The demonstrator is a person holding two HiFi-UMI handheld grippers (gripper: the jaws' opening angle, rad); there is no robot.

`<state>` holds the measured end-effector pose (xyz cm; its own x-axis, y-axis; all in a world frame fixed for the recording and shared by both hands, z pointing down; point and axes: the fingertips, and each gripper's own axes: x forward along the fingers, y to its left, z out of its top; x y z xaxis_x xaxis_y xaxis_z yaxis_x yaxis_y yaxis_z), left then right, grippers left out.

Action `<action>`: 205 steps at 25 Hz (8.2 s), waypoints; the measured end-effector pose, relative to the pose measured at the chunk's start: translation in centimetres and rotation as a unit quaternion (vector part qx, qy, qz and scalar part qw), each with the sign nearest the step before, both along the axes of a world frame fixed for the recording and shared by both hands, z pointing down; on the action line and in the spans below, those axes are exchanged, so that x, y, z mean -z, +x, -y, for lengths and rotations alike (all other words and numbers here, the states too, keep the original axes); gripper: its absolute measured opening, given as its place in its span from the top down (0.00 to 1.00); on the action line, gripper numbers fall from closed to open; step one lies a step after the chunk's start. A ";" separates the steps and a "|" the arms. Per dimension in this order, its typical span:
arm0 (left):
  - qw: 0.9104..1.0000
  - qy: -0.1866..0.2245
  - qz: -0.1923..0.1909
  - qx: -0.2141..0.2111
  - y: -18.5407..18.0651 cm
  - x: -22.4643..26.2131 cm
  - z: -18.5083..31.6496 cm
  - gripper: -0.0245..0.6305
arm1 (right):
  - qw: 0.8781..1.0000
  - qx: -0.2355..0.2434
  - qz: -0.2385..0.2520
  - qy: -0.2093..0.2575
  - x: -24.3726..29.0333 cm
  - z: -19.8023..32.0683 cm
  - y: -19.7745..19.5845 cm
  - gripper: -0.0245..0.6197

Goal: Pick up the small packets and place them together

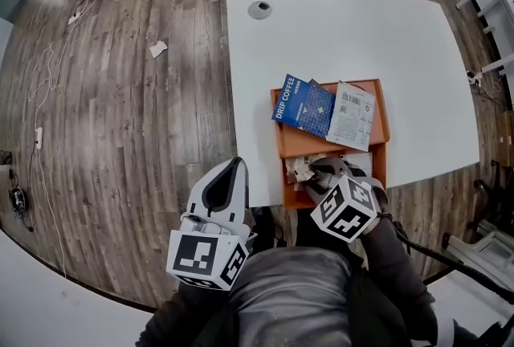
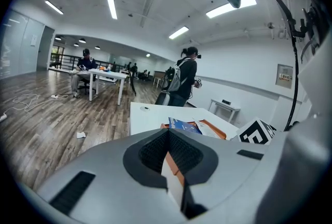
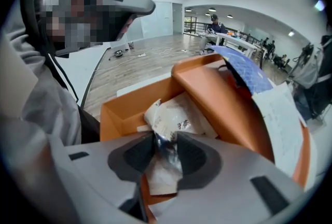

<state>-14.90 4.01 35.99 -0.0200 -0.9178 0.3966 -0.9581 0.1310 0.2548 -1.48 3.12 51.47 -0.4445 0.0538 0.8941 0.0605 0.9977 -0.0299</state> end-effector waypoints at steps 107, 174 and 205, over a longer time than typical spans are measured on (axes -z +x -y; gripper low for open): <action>0.997 0.041 -0.004 -0.072 4.5 2.7 1.6 0.96 | 0.974 -0.141 0.165 0.071 11.9 5.0 2.5 0.61; 0.991 0.087 0.020 -0.096 4.5 5.7 4.2 0.96 | 0.977 -0.108 0.159 0.089 13.4 5.0 0.7 0.85; 0.998 0.051 0.009 -0.032 1.9 3.3 9.0 0.96 | 0.983 -0.095 0.140 0.068 10.6 13.4 -0.5 0.66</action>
<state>-13.00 -5.03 32.68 0.0338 -0.9528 0.3016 -0.9682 0.0436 0.2463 -2.03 -10.28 40.87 -0.6651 -0.1651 0.7283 -0.1406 0.9855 0.0950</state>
